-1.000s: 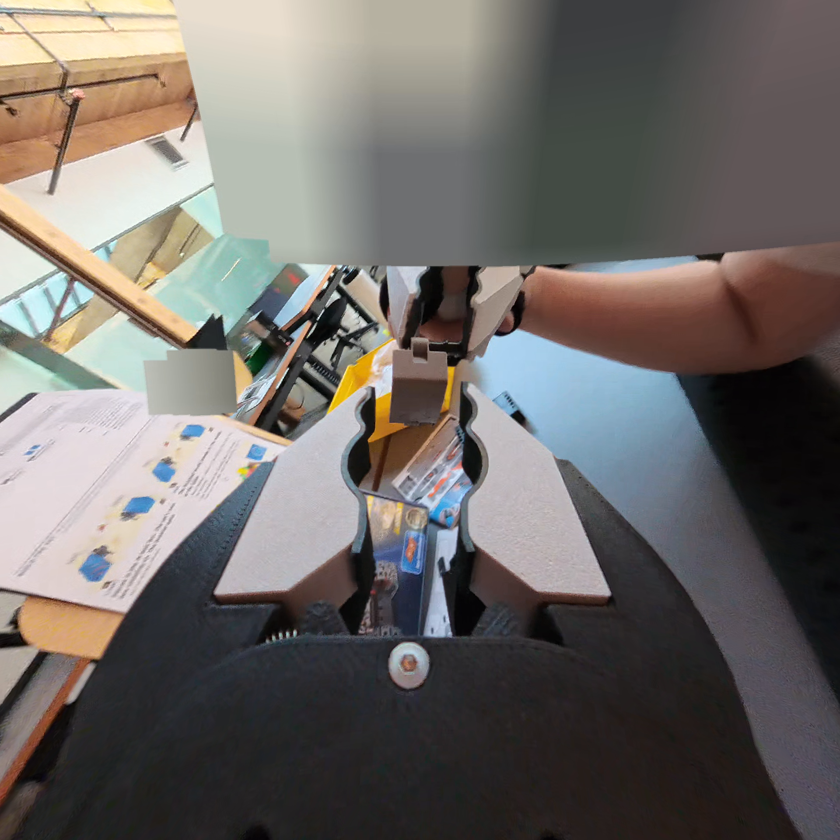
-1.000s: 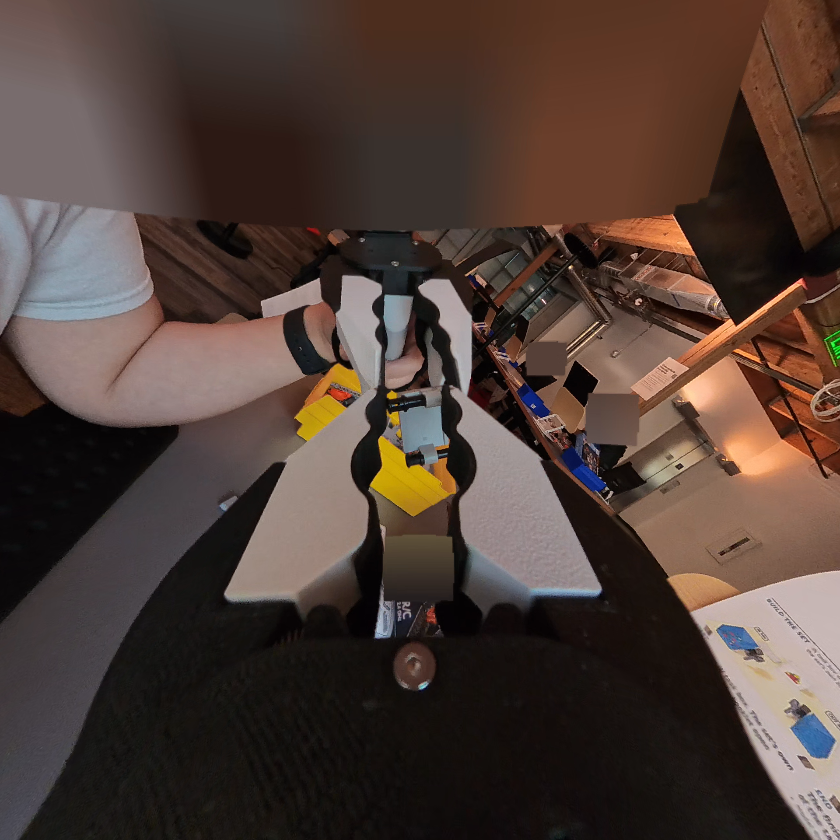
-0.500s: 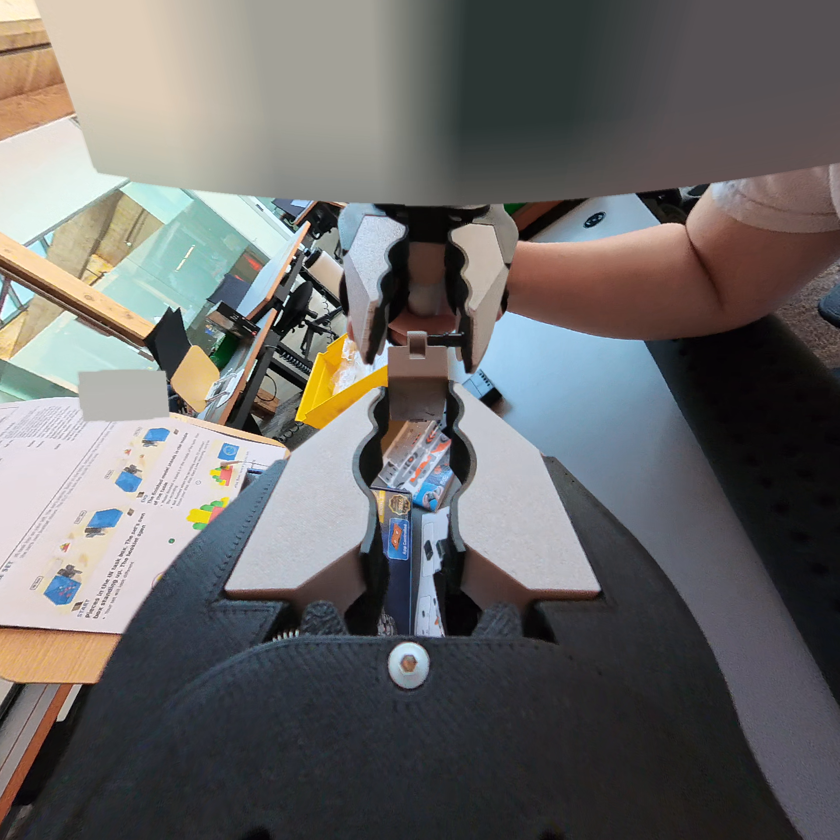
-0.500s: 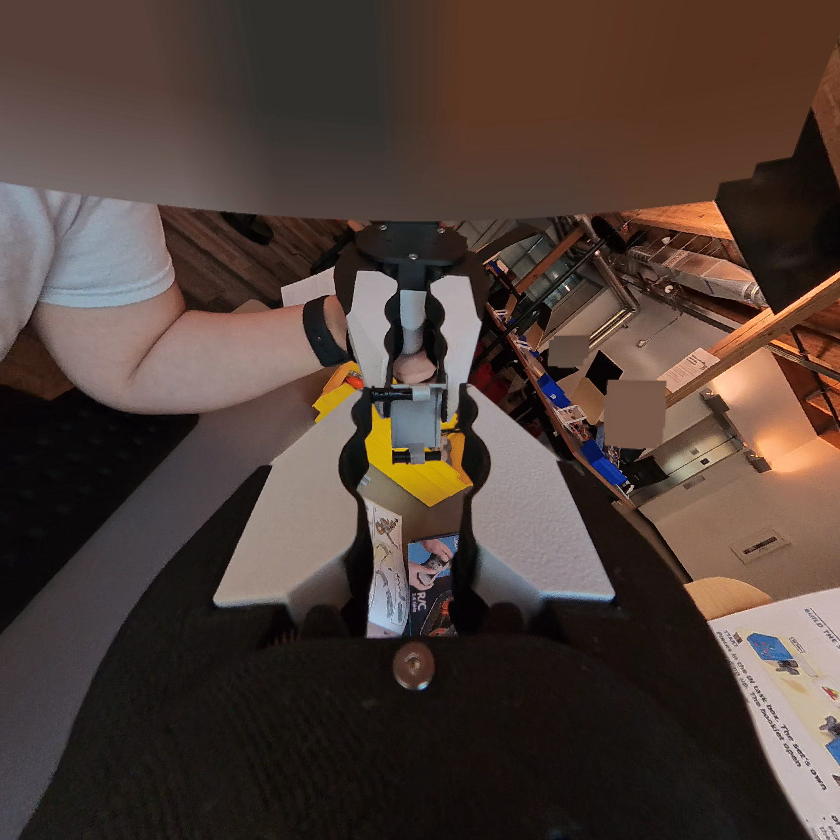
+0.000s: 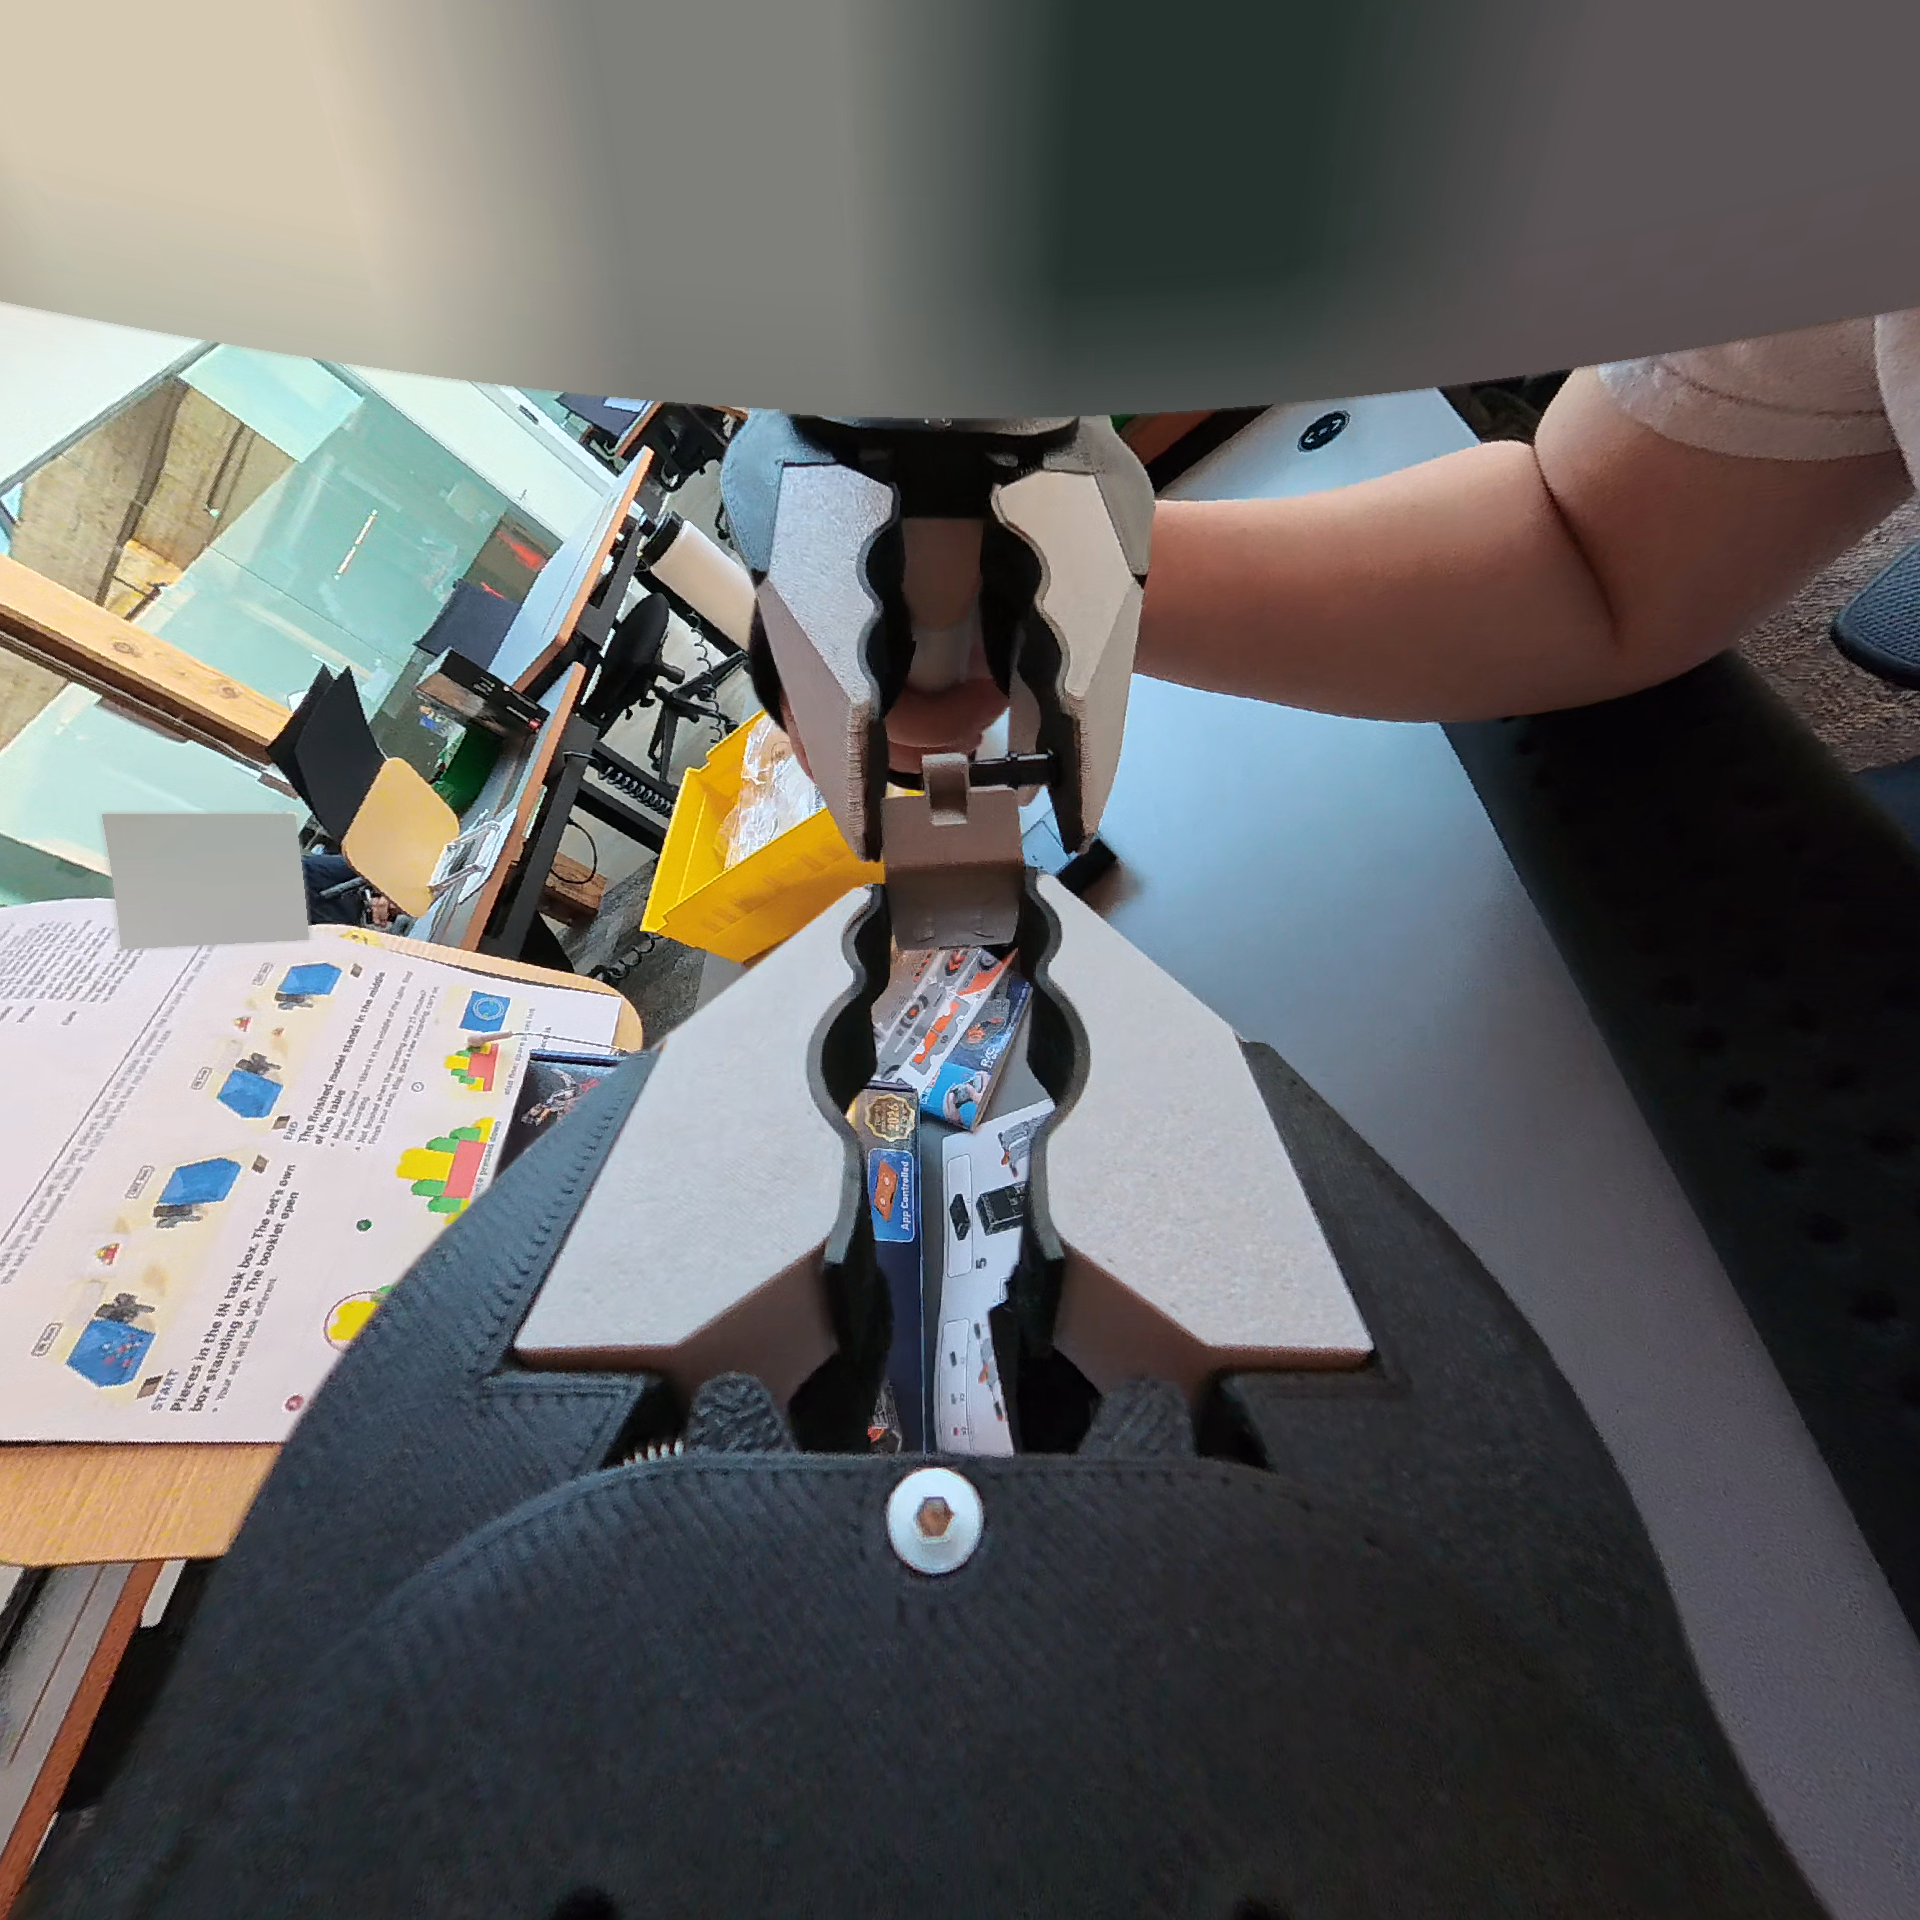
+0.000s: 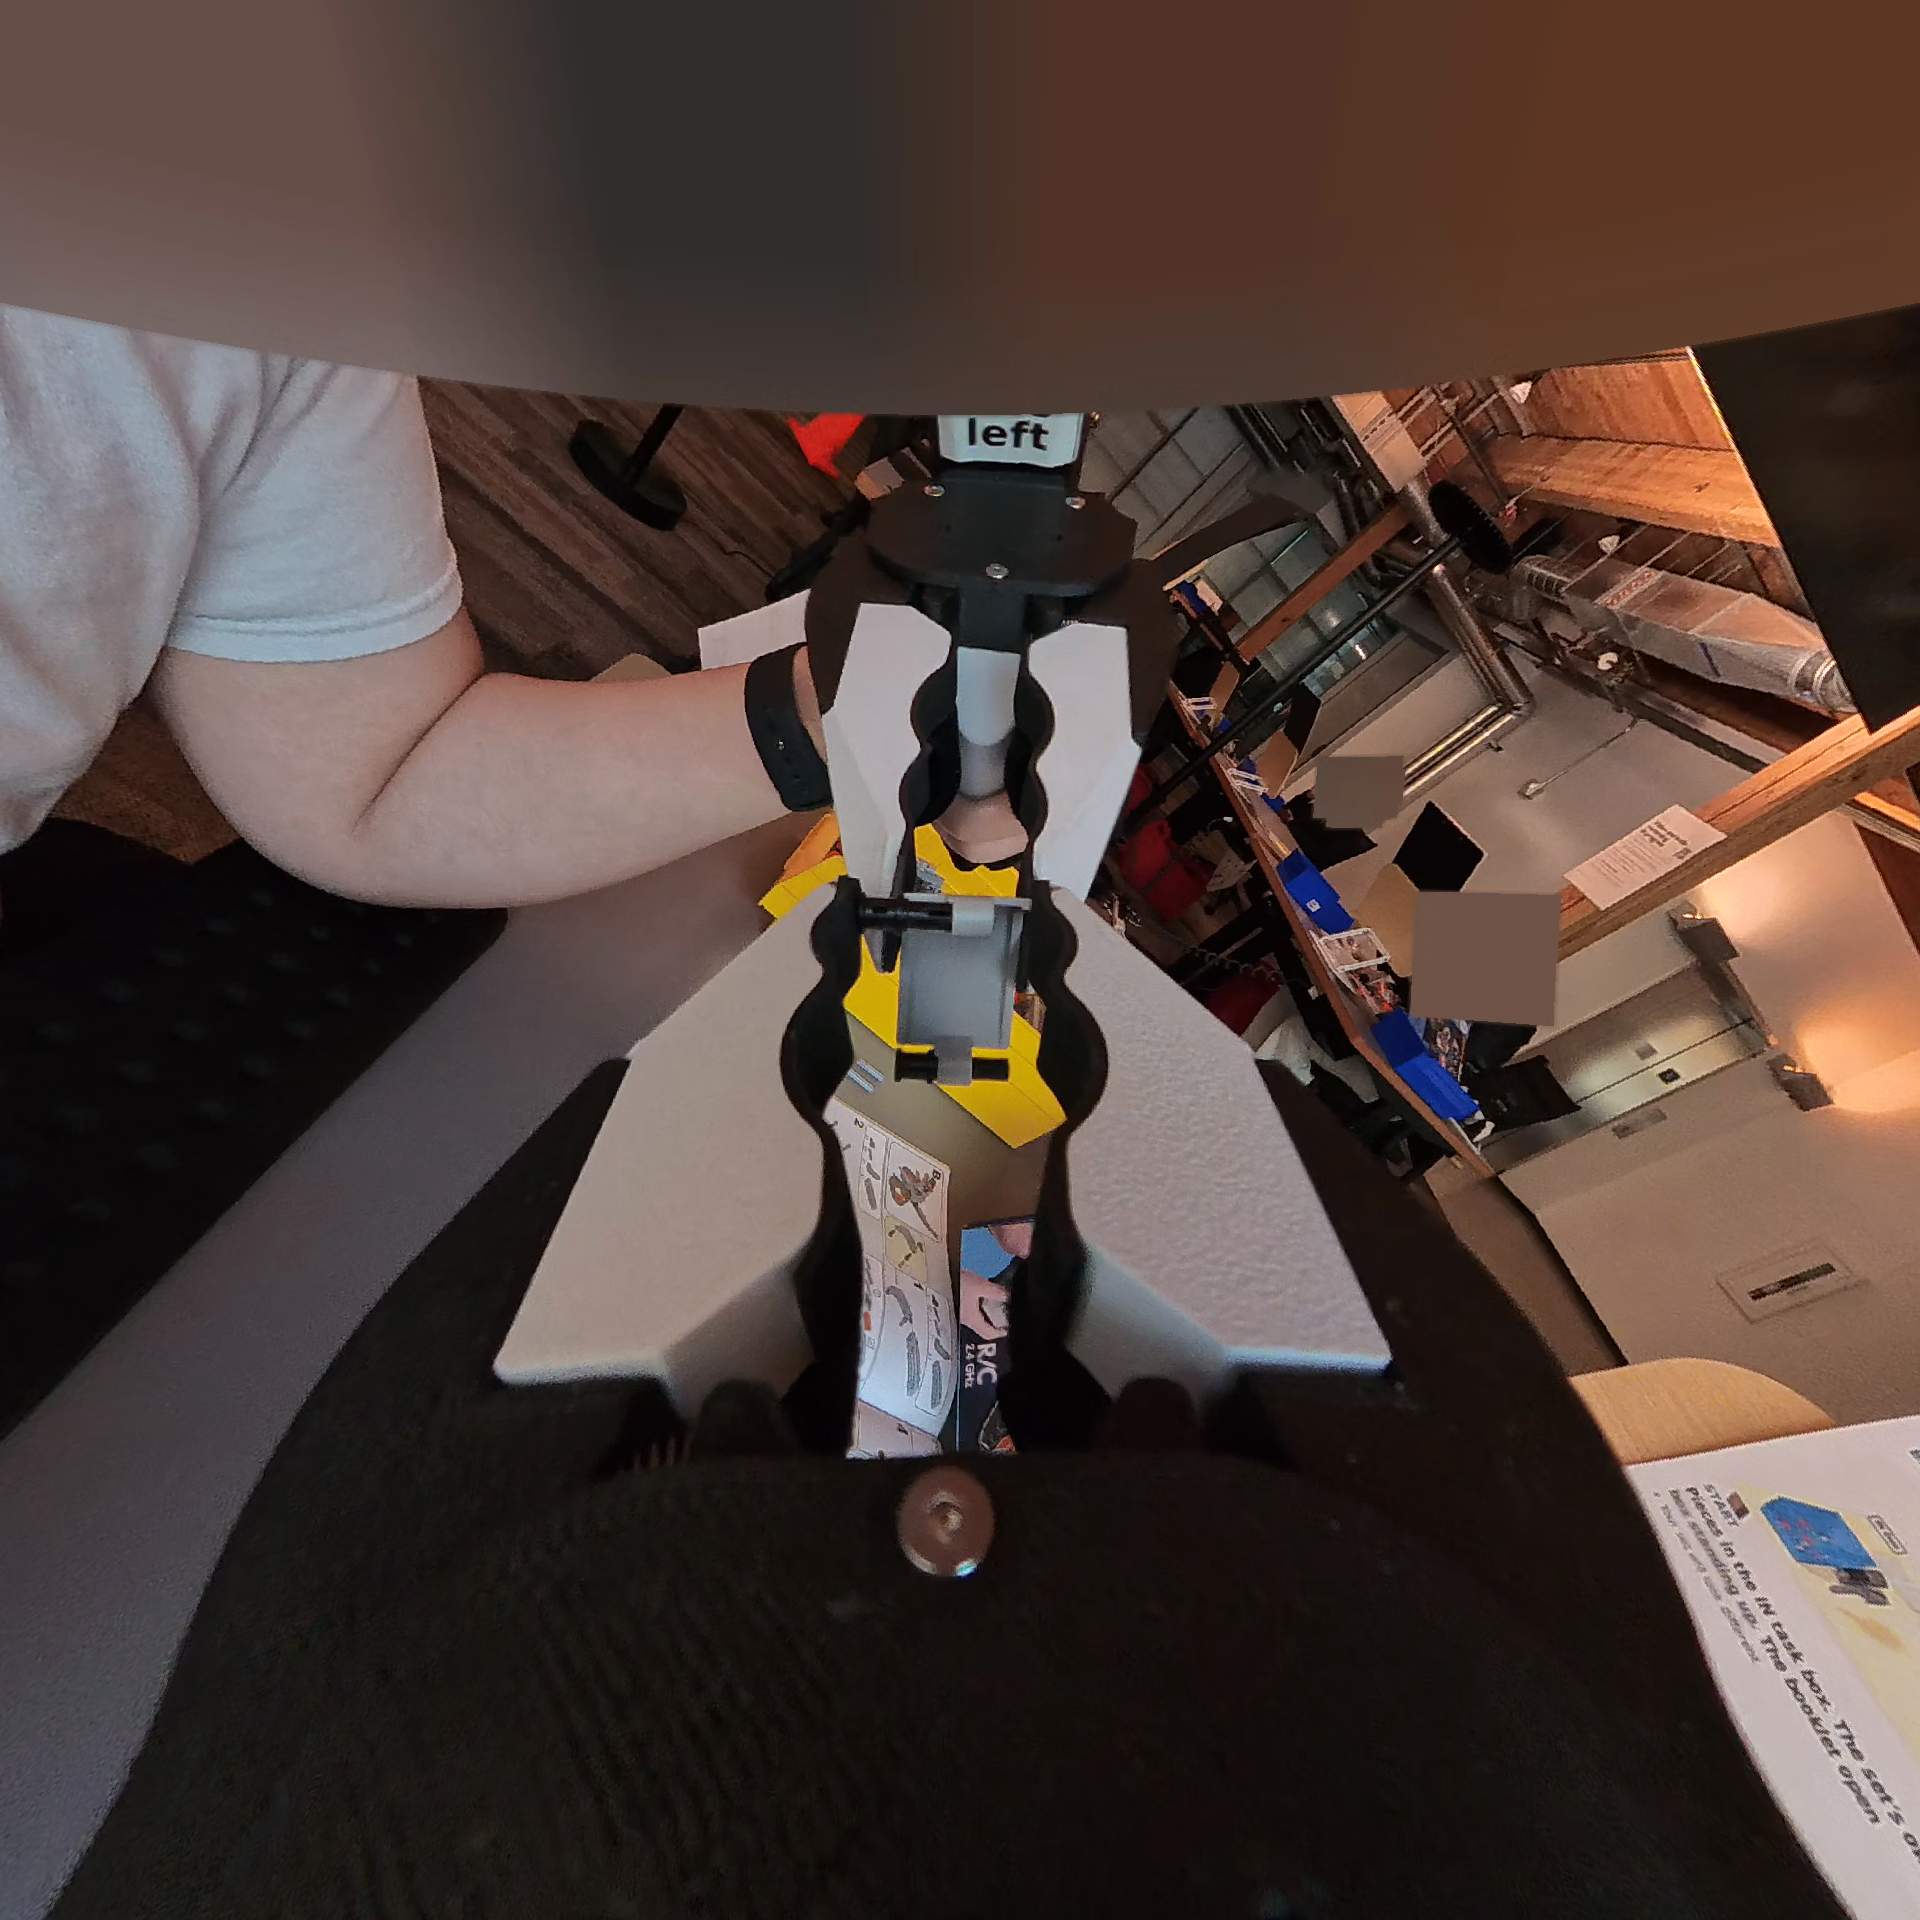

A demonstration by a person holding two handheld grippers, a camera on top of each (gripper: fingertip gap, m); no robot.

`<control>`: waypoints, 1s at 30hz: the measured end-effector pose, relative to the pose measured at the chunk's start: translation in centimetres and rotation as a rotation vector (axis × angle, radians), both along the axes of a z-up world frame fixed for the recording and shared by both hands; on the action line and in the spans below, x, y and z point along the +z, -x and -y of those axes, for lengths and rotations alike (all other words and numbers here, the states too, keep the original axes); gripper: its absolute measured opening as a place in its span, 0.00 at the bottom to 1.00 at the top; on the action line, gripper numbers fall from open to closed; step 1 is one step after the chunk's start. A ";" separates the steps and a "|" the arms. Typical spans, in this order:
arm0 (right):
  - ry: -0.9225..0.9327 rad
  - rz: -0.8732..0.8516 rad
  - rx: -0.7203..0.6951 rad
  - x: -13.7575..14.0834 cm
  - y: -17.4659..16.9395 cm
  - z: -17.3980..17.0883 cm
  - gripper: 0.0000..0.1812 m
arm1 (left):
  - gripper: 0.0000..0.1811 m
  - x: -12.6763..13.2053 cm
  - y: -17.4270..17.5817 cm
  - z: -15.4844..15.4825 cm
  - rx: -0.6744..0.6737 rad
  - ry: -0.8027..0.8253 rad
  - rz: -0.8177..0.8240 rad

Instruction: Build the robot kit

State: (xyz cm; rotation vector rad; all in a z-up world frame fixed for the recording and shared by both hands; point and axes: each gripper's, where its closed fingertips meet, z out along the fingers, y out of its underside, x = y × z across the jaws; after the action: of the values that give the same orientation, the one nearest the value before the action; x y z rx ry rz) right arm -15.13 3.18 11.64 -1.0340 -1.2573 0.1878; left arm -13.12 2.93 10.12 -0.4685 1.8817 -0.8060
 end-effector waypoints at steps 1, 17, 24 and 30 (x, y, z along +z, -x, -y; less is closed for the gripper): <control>-0.004 -0.003 0.007 0.0 -0.1 0.0 0.17 | 0.12 0.0 -0.1 0.1 -0.003 0.002 -0.001; 0.046 -0.161 0.066 0.8 -0.2 -1.2 0.13 | 0.13 0.5 0.0 -1.0 0.036 0.033 0.013; 0.027 -0.116 -0.009 0.6 -0.7 -1.4 0.22 | 0.13 0.7 0.1 -0.8 0.026 0.046 0.017; 0.034 -0.016 -0.028 -0.5 0.3 -1.2 0.21 | 0.13 -0.5 0.1 -0.5 0.027 0.005 -0.044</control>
State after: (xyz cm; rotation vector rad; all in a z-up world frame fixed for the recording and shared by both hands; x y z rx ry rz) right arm -15.46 4.35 11.18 -1.0769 -1.2278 0.1959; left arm -13.19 3.48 9.58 -0.5175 1.9107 -0.7881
